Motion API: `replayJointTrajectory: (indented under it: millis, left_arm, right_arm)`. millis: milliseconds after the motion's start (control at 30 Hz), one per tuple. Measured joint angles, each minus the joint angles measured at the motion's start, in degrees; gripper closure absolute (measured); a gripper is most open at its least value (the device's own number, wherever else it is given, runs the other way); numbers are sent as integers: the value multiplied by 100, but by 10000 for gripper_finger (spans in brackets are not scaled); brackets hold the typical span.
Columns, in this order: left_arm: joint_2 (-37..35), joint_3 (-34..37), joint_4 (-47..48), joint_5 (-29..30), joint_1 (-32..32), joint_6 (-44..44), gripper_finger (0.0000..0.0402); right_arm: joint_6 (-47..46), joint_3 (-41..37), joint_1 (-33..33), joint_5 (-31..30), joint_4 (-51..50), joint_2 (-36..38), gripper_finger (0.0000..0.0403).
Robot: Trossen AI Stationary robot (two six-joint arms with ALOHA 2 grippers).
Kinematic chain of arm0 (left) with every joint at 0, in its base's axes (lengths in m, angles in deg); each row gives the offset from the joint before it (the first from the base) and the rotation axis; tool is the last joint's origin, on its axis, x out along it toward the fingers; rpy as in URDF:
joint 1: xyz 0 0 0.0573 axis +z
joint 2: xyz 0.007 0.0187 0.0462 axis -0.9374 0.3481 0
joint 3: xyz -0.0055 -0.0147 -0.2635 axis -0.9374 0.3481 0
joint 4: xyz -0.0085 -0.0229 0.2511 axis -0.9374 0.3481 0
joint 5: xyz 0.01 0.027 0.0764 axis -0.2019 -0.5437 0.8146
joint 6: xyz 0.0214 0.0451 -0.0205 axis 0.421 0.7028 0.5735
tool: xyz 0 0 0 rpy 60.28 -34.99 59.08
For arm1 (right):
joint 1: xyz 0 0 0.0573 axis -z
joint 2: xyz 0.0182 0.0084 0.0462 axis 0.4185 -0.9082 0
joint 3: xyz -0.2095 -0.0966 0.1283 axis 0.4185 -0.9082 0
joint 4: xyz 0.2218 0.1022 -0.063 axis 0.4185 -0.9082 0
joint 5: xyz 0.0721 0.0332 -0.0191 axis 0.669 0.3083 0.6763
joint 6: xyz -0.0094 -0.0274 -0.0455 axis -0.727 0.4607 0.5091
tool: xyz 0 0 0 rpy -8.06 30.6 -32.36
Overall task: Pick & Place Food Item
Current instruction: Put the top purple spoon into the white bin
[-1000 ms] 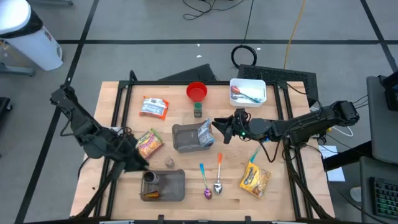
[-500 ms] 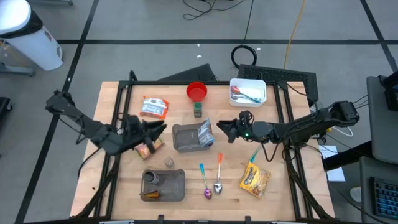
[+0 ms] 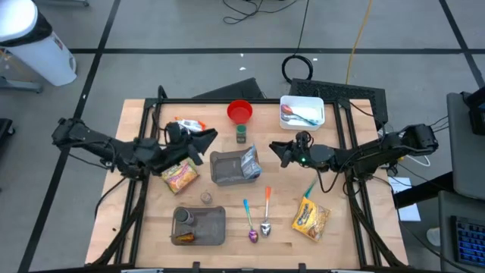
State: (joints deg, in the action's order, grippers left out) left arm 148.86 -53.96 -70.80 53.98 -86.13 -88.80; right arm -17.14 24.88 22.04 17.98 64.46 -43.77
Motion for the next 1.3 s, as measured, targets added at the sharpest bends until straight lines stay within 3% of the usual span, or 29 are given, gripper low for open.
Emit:
replayJointTrajectory:
  millis: [400, 733, 933, 1100, 1200, 1300]
  left_arm:
    - [0, 0, 13, -141, 80, 107, 273]
    - [-51, 1, 991, -212, 80, 186, 273]
    - [-631, 2, 2138, -692, 180, 499, 273]
    - [-1426, 4, 3228, -1119, 471, 672, 273]
    - [-1877, 4, 3752, -1466, 692, 807, 273]
    - [-2241, 4, 4080, -1724, 908, 982, 273]
  right_arm:
    - [-2, -5, 177, 62, -141, 0, 273]
    - [397, -5, 745, 1781, -216, 0, 273]
    - [324, -5, 1386, 2658, 967, -2, 273]
    - [262, 54, 1617, 2765, 2034, 59, 273]
    - [486, 498, 1579, 2864, 1769, 249, 273]
    - [1343, 1371, 1377, 2884, 635, 483, 273]
